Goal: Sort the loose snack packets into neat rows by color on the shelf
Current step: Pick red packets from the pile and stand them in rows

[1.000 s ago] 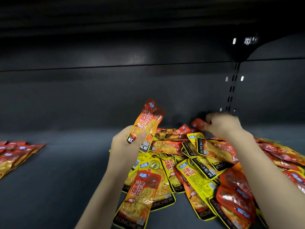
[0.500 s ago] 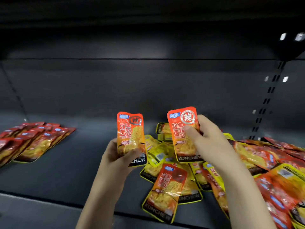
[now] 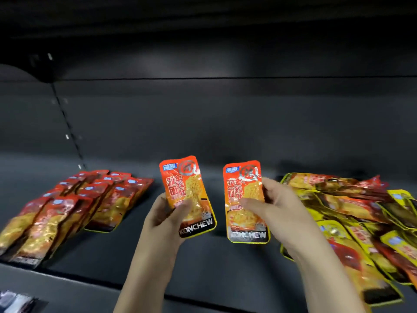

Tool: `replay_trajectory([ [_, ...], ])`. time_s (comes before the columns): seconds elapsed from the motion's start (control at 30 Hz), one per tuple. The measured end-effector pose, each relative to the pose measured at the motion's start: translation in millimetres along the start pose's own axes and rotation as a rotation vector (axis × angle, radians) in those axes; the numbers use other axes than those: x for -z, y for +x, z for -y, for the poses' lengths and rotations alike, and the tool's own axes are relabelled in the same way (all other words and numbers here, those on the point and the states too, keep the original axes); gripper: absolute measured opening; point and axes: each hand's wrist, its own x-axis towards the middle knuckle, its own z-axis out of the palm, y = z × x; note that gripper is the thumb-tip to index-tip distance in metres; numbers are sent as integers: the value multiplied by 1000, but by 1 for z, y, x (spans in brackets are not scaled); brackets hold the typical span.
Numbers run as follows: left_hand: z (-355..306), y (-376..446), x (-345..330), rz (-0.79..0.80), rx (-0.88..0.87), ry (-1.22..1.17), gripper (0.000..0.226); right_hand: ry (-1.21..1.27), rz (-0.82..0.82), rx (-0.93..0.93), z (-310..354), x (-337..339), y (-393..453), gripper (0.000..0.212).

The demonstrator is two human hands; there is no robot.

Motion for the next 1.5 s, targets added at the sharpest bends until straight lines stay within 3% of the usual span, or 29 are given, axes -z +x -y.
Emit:
replay_trajectory([
  [0.13,-20,21,51,-83,-38,38,10,-166,-70,20,13,-53,7,11],
  [0.3,-47,51,116,-145,-45,92,14,-206,-123,17,23,-113,10,6],
  [0.57,-81,74,186,-88,-51,75,27,-156,-125,-78,23,-190,13,9],
  [0.73,-94,75,220,-53,-100,222,27,-117,-34,-144,27,-223,21,13],
  [0.9,-106,73,239,-36,-42,142,15,-181,10,-219,26,-249,43,10],
  [1.13,-108,65,255,-48,-42,238,21,-280,30,-337,6,-274,69,12],
  [1.37,-108,61,257,-64,-41,240,30,-423,-55,-302,-1,-278,64,24],
  [1.5,-105,67,258,-31,-101,394,31,-467,-68,-310,0,-276,62,29],
])
